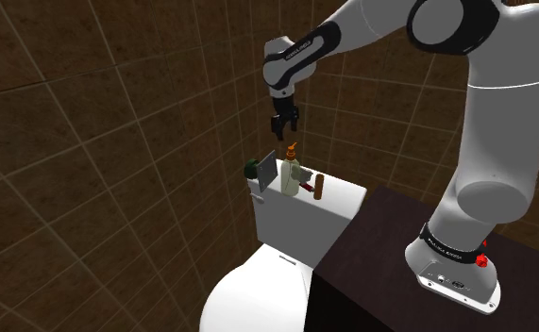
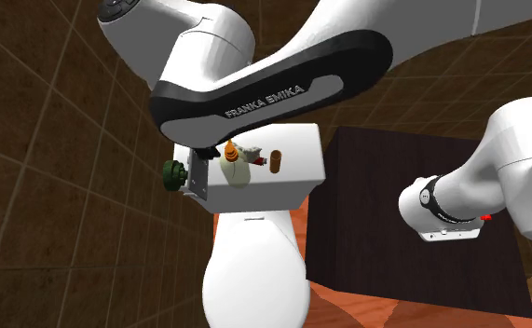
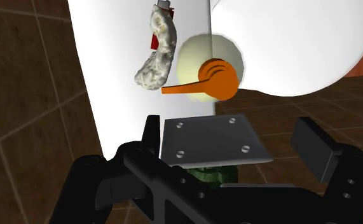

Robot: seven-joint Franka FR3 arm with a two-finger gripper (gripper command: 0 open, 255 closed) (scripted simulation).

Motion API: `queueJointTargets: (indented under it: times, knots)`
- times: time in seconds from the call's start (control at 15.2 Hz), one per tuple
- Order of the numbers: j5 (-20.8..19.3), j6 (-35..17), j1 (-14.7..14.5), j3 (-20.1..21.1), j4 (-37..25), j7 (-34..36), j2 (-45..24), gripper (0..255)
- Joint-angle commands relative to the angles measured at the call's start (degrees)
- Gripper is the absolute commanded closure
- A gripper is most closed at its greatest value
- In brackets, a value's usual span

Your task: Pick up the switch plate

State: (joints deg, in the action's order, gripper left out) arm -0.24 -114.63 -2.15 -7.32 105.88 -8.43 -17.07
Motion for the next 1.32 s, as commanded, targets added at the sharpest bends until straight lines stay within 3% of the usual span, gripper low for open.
queueJointTargets:
  times: [0.0,0.53,0.86,1.25]
  knots:
    - [0.6,0.1,0.4,0.2,-4.8,-0.6,-5.3,0]
    - [1.9,3.3,1.8,1.1,-25.9,-1.7,-25.5,0]
    - [2.2,9.6,2.9,1.8,-46.7,-1.9,-41.4,0]
    - [2.3,8.3,3.1,1.9,-48.9,-1.8,-45.0,0]
